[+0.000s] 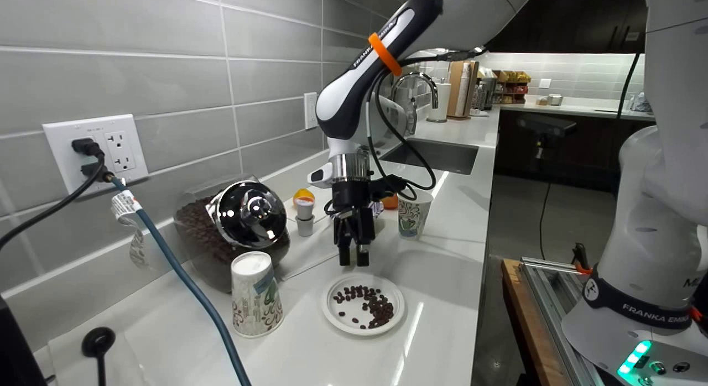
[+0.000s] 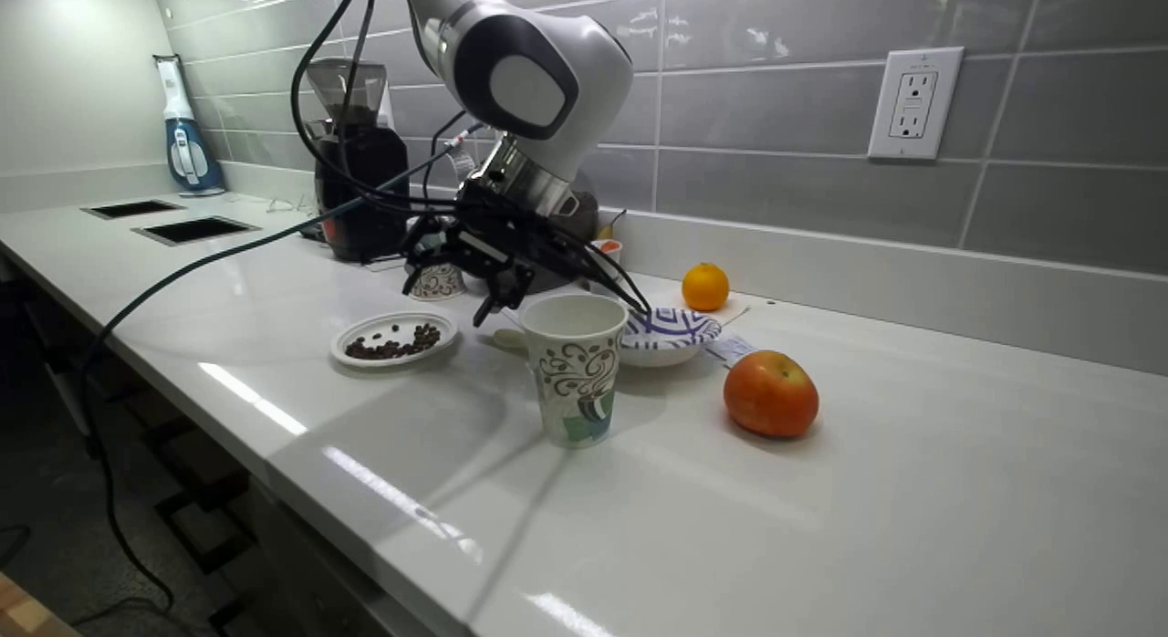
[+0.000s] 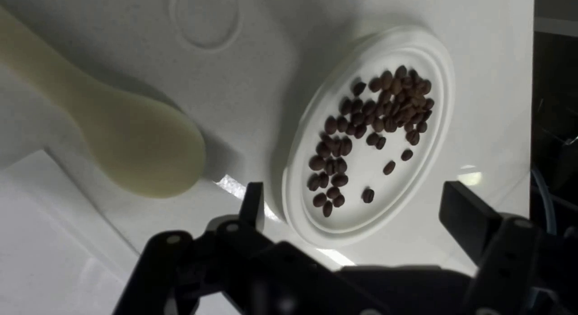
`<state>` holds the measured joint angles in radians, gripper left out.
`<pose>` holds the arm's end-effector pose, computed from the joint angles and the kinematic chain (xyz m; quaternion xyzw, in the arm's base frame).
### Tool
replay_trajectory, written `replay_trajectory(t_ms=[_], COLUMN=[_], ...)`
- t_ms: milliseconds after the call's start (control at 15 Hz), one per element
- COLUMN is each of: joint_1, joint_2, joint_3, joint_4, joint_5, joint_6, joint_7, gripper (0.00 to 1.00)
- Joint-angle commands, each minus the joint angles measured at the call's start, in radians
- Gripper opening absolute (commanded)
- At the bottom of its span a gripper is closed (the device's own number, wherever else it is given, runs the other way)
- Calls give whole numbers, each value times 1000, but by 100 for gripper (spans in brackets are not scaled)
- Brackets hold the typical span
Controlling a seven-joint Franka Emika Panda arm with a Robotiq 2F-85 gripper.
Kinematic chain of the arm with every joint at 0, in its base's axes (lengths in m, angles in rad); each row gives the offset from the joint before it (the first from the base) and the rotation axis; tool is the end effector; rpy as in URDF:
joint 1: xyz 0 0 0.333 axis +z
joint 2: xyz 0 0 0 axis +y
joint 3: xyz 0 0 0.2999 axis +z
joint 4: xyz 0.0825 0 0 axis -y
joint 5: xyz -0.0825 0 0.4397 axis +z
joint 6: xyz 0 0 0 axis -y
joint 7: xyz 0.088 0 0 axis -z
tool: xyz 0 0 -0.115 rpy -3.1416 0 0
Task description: Pour the beans on the plate into the cup
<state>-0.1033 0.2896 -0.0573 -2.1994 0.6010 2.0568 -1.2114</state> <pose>0.5358 -0.0536 0.1625 -0.9051 -0.3032 0.0191 0.2976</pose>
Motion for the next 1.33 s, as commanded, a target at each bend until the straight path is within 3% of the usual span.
replay_trajectory(t_ms=[0,1267], joint_1=[-35,-37], joint_2=[39,70], joint_3=[29,46], joint_4=[45,65], joint_5=[-7,-29], joint_6=[-49,-81], joint_7=[-30,-15], gripper=[100,100])
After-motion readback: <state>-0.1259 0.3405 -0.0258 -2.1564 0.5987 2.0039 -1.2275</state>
